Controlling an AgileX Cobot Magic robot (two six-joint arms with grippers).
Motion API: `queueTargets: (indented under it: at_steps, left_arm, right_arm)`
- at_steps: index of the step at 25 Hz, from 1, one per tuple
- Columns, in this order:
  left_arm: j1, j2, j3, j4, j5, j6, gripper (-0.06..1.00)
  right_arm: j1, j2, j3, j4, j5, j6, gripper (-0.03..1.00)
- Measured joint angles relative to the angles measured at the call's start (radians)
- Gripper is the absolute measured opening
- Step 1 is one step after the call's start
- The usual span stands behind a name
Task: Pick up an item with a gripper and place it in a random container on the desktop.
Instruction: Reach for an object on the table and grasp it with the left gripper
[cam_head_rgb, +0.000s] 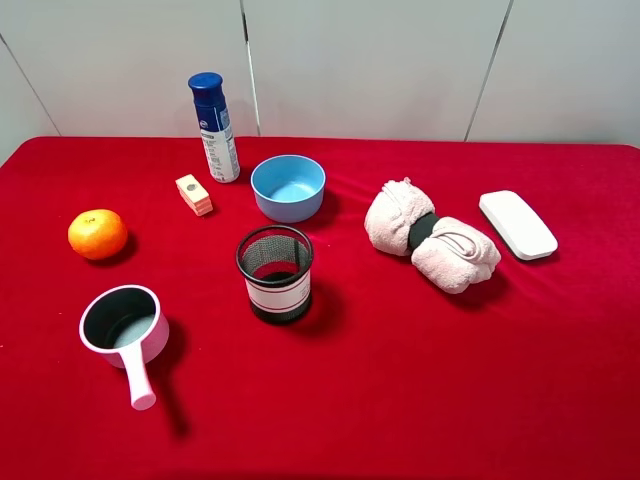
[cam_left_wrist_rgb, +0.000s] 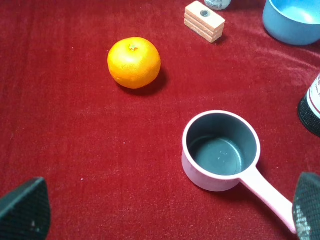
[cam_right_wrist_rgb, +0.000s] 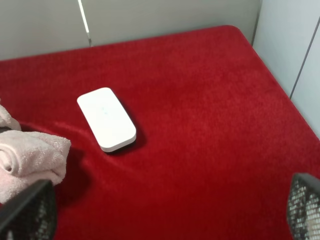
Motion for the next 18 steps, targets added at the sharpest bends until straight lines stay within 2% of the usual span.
queueTargets:
  at_steps: [18]
  left_arm:
    - [0.0, 0.0, 0.0, 0.0, 0.0, 0.0, 0.96]
  right_arm:
    - [0.0, 0.0, 0.0, 0.0, 0.0, 0.0, 0.69]
